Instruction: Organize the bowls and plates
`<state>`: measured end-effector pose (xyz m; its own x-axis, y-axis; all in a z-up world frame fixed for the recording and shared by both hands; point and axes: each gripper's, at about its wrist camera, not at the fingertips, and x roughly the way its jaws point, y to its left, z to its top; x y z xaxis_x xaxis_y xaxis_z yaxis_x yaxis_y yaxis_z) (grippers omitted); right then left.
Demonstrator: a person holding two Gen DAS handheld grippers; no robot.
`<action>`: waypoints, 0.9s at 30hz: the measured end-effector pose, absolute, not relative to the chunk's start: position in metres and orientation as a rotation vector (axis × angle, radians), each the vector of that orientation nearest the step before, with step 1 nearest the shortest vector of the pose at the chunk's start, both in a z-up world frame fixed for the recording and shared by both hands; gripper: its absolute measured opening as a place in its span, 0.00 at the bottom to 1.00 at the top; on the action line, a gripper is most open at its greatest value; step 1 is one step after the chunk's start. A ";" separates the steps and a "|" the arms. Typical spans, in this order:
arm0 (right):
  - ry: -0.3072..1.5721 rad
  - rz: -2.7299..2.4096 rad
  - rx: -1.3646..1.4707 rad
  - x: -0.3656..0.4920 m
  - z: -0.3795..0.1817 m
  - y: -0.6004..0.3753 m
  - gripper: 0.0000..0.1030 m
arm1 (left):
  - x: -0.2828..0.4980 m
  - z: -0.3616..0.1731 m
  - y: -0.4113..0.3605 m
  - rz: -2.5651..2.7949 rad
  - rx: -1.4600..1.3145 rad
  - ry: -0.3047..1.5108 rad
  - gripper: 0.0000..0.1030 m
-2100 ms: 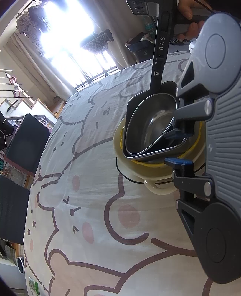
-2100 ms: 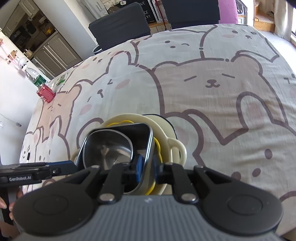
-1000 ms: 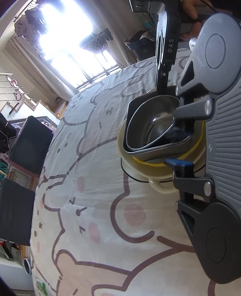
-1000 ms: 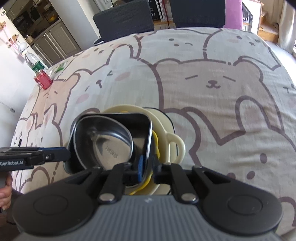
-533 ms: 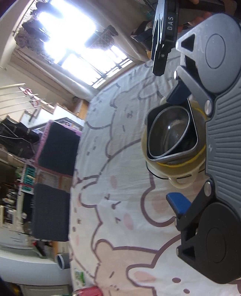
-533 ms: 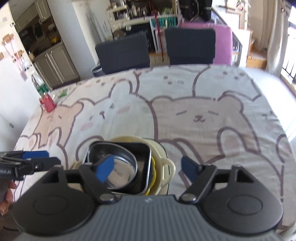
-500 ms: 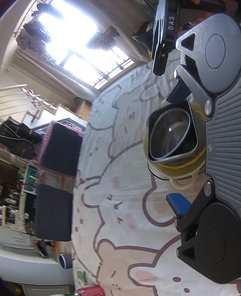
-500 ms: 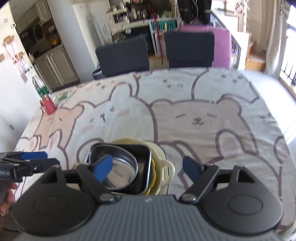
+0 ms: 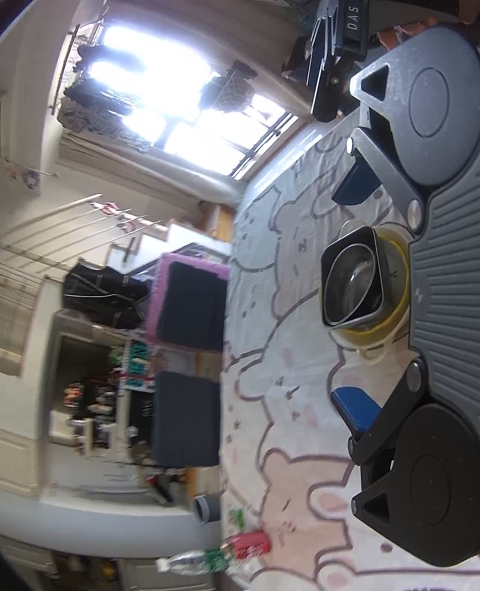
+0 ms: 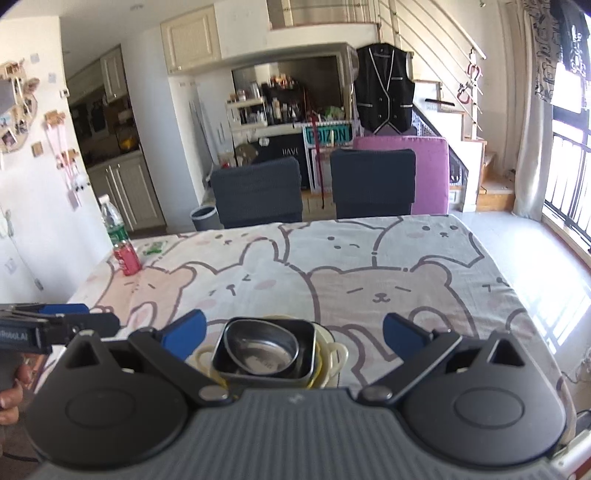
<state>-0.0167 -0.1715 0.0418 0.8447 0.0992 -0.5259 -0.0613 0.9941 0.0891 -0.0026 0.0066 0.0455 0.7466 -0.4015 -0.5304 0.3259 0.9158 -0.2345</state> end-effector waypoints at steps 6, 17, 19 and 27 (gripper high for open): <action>0.479 0.062 0.034 -0.054 0.029 -0.168 1.00 | -0.037 0.038 0.011 -0.363 -0.109 0.543 1.00; 0.422 0.048 -0.031 -0.067 0.000 -0.163 1.00 | -0.061 -0.002 0.001 -0.257 -0.041 0.496 1.00; 0.423 0.043 -0.050 -0.069 -0.007 -0.164 1.00 | -0.062 -0.011 -0.003 -0.250 -0.037 0.499 1.00; 0.437 0.025 -0.065 -0.074 -0.030 -0.172 1.00 | -0.070 -0.043 -0.016 -0.222 0.005 0.500 1.00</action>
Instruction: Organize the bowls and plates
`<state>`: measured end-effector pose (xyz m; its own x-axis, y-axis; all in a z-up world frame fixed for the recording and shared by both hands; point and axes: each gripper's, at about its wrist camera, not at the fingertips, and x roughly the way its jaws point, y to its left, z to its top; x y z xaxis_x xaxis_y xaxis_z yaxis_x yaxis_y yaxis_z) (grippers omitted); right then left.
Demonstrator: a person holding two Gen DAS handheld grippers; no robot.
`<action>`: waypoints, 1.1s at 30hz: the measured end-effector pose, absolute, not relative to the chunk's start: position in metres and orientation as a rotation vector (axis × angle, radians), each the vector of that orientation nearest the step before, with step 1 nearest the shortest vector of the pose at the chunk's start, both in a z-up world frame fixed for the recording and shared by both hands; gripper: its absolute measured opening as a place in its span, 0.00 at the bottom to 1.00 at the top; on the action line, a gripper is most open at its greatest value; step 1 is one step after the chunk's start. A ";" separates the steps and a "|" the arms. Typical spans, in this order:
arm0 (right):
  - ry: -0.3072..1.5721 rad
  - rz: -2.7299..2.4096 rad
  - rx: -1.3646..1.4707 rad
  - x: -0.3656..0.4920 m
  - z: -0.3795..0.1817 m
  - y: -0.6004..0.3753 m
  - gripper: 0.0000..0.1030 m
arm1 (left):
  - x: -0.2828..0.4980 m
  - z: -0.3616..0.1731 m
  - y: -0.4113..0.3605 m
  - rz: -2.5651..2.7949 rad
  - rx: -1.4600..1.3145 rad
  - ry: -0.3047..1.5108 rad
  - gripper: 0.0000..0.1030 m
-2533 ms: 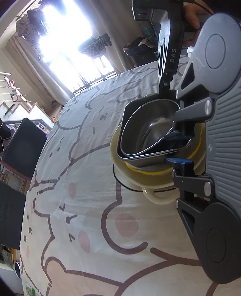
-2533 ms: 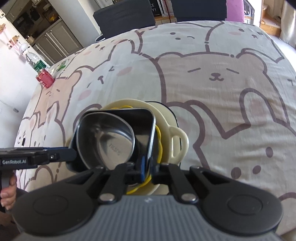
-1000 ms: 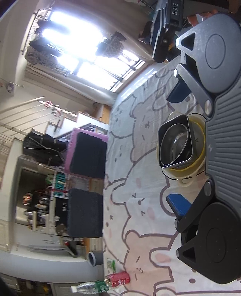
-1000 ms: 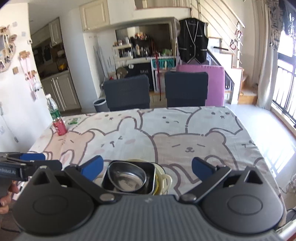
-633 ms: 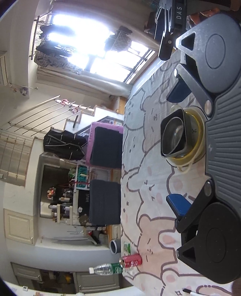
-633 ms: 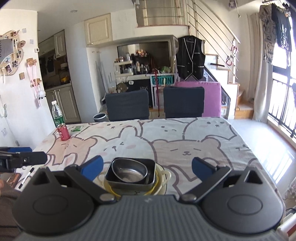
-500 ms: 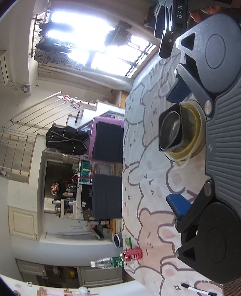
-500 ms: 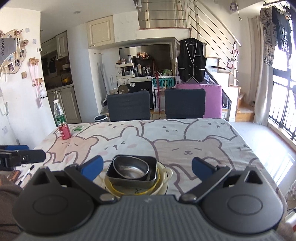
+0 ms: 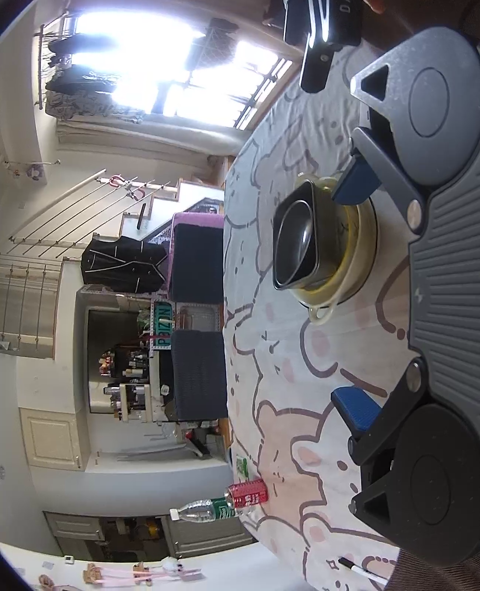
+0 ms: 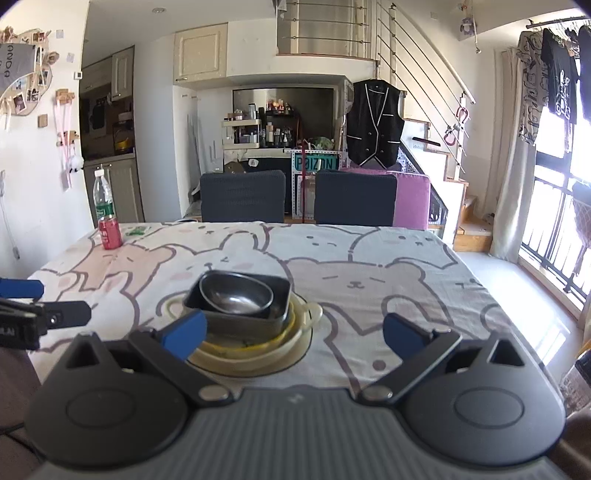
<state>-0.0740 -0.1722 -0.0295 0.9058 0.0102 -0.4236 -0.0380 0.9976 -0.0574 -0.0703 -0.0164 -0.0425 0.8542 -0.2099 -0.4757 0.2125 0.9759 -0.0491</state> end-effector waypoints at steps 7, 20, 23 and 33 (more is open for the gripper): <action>0.455 0.011 -0.064 -0.077 -0.046 -0.173 1.00 | -0.073 -0.049 -0.023 -0.218 0.048 0.487 1.00; 0.449 -0.007 -0.055 -0.073 -0.053 -0.175 1.00 | -0.072 -0.053 -0.012 -0.197 0.007 0.513 1.00; 0.445 -0.005 -0.059 -0.073 -0.054 -0.173 1.00 | -0.073 -0.053 -0.012 -0.198 0.006 0.511 1.00; 0.442 -0.006 -0.071 -0.073 -0.055 -0.171 1.00 | -0.076 -0.051 -0.011 -0.195 0.007 0.502 1.00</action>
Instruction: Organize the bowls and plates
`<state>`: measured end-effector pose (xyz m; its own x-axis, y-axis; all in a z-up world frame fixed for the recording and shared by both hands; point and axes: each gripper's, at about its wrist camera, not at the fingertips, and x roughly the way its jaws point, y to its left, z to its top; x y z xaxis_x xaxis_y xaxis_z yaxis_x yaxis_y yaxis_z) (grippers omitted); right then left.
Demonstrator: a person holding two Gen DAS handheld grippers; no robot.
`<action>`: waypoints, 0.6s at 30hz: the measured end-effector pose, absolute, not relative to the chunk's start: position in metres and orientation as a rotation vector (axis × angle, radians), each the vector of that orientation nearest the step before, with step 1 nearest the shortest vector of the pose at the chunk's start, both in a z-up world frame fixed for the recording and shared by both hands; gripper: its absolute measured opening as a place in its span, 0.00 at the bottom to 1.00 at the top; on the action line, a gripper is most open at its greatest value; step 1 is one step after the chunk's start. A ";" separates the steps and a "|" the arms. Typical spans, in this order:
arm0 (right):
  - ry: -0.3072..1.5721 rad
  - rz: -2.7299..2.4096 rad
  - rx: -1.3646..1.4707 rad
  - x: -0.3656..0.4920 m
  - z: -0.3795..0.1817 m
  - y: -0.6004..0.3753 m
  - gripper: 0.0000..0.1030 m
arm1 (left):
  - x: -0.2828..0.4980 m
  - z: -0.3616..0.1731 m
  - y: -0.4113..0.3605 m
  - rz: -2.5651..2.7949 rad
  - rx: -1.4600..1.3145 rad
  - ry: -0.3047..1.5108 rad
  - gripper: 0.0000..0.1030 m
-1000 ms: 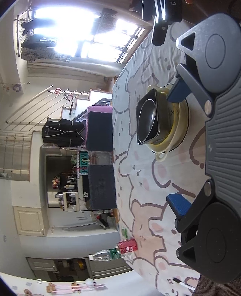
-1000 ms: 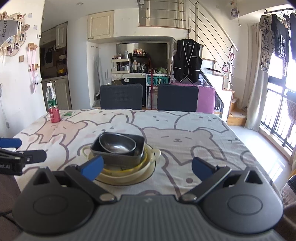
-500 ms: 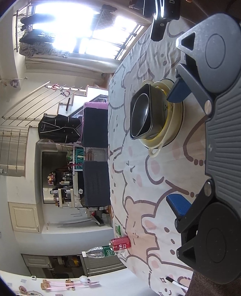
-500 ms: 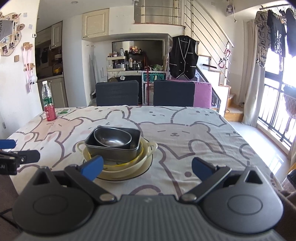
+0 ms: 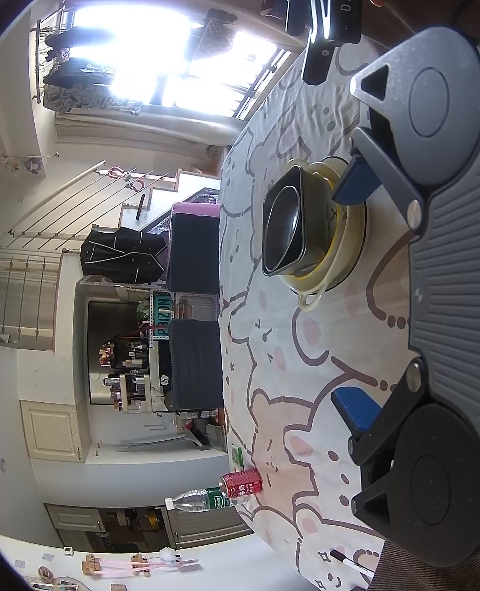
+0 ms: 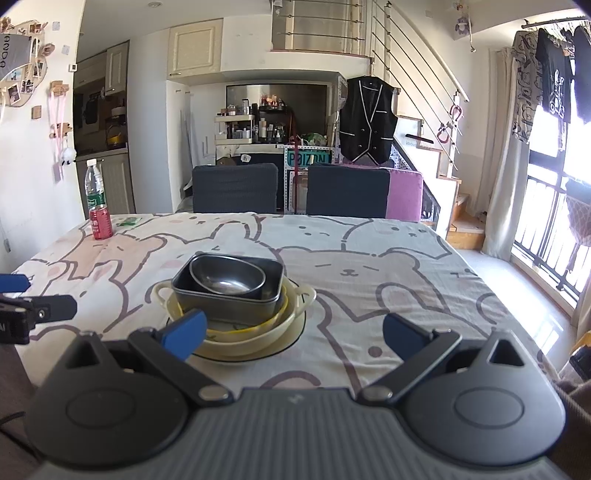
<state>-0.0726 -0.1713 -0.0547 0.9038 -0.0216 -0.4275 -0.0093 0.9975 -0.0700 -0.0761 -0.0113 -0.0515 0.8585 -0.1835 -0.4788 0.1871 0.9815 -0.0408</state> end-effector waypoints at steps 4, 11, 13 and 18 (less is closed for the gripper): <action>0.441 -0.008 -0.071 -0.073 -0.055 -0.172 1.00 | -0.077 -0.051 -0.011 -0.194 0.004 0.502 1.00; 0.443 -0.005 -0.075 -0.072 -0.055 -0.172 1.00 | -0.076 -0.051 -0.010 -0.197 0.004 0.501 1.00; 0.444 -0.005 -0.076 -0.073 -0.055 -0.171 1.00 | -0.077 -0.051 -0.010 -0.196 0.005 0.501 1.00; 0.443 -0.006 -0.076 -0.073 -0.056 -0.171 1.00 | -0.076 -0.051 -0.010 -0.195 0.005 0.501 1.00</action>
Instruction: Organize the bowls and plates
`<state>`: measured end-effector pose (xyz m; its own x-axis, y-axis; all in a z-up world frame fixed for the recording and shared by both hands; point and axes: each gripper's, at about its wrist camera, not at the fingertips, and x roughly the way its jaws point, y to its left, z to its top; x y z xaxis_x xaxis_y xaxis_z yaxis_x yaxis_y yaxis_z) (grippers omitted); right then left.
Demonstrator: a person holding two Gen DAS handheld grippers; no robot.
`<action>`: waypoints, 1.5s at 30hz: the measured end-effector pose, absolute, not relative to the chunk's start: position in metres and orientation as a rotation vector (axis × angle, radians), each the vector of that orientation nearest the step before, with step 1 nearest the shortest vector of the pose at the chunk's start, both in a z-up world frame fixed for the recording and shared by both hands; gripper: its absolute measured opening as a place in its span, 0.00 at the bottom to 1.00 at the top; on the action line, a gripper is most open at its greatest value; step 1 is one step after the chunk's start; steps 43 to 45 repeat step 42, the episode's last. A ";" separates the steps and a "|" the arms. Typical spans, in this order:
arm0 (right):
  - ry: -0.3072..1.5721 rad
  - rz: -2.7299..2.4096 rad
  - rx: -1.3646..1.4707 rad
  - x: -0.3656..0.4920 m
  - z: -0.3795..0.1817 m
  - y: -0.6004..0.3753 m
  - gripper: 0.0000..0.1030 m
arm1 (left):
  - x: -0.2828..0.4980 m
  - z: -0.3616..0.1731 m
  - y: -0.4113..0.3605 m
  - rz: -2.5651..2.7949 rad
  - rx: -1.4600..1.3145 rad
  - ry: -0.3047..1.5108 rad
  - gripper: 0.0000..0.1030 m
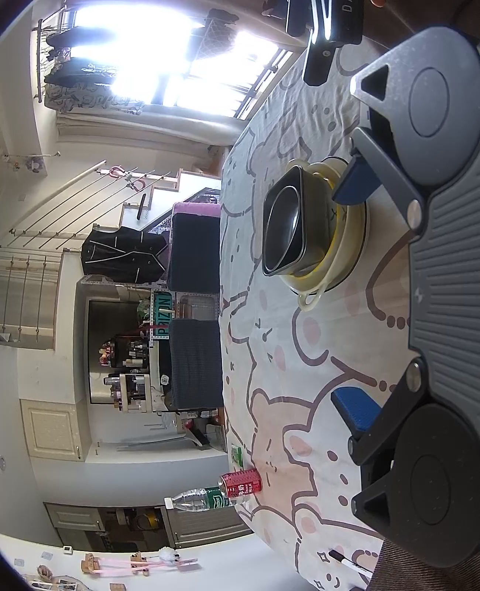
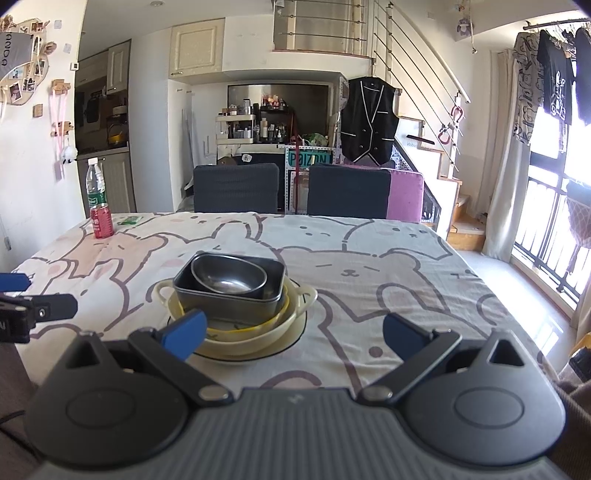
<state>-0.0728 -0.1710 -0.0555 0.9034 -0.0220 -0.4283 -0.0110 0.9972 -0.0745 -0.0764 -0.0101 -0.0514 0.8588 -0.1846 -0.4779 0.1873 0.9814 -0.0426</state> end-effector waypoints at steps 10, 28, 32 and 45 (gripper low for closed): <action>0.443 -0.006 -0.076 -0.073 -0.056 -0.171 1.00 | -0.077 -0.051 -0.009 -0.194 0.004 0.502 1.00; 0.442 -0.006 -0.076 -0.072 -0.056 -0.171 1.00 | -0.077 -0.051 -0.009 -0.195 0.003 0.502 1.00; 0.443 -0.006 -0.075 -0.073 -0.056 -0.171 1.00 | -0.077 -0.051 -0.009 -0.194 0.004 0.501 1.00; 0.443 -0.005 -0.075 -0.073 -0.056 -0.170 1.00 | -0.077 -0.052 -0.007 -0.195 -0.003 0.511 1.00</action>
